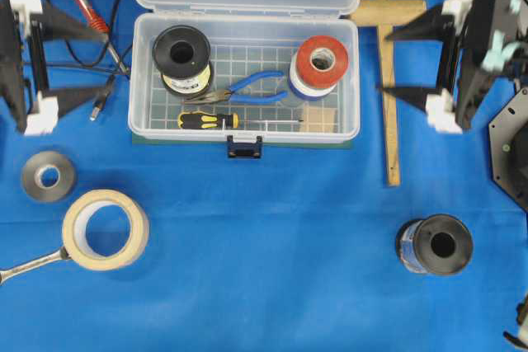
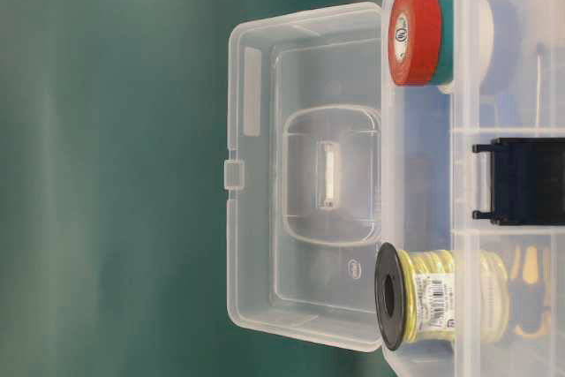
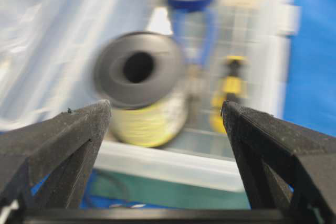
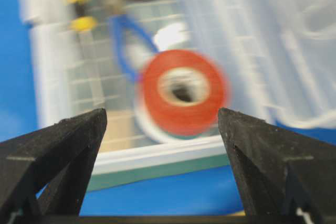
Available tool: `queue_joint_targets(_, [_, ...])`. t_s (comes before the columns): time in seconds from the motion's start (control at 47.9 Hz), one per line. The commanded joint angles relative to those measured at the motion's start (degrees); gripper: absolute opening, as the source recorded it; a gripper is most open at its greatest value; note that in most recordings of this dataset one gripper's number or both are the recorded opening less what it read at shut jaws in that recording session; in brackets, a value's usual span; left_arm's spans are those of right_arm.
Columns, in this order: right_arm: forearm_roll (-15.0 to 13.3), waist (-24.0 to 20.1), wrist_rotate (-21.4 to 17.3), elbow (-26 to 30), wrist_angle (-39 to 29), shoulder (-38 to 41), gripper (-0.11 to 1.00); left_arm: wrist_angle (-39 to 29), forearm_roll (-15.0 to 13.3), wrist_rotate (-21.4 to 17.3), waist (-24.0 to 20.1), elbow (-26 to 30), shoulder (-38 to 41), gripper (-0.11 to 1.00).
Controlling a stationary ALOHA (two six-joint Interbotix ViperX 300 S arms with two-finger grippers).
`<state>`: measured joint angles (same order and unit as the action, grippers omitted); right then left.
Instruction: Open the tool box with both arms.
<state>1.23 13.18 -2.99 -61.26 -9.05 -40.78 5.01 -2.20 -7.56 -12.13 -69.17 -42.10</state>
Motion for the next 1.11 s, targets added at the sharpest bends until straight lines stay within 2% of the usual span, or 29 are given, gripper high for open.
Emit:
queue_joint_targets(0.0, [0.18, -3.60, -0.09, 0.62, -0.79, 0.35, 0.85, -0.44, 0.09, 0.09, 3.43, 0.44, 0.09, 0.90])
queue_joint_targets(0.146, [0.18, -9.58, -0.18, 0.70, -1.58, 1.85, 0.85, -1.05, 0.09, 0.18, 8.53, 0.44, 0.62, 0.90])
queue_joint_targets(0.23, [0.18, -11.25, -0.35, 0.88, -1.58, 3.08, 0.85, -1.05, 0.09, 0.18, 9.40, 0.44, 0.79, 0.90])
queue_joint_targets(0.417, [0.18, -11.60, -0.70, 0.79, -2.99, 3.16, 0.85, -2.20, 0.09, 0.26, 9.58, 0.35, -0.53, 0.90])
queue_joint_targets(0.626, [0.18, -11.69, -1.14, -0.44, -8.88, -3.78, 0.85, -9.93, -0.09, 1.23, 10.81, -0.53, -6.42, 0.90])
queue_joint_targets(0.793, [0.18, -11.69, -1.58, -2.72, -12.66, -9.76, 0.85, -13.18, 0.00, 2.99, 11.16, -2.72, -12.48, 0.89])
queue_joint_targets(0.939, [0.18, -11.69, -3.96, -5.45, -14.94, -13.97, 0.85, -15.03, 0.00, 3.87, 11.16, -4.66, -17.93, 0.87])
queue_joint_targets(1.085, [0.09, -11.69, -6.50, -7.03, -15.29, -14.85, 0.85, -16.35, 0.00, 4.13, 11.16, -5.98, -21.27, 0.87])
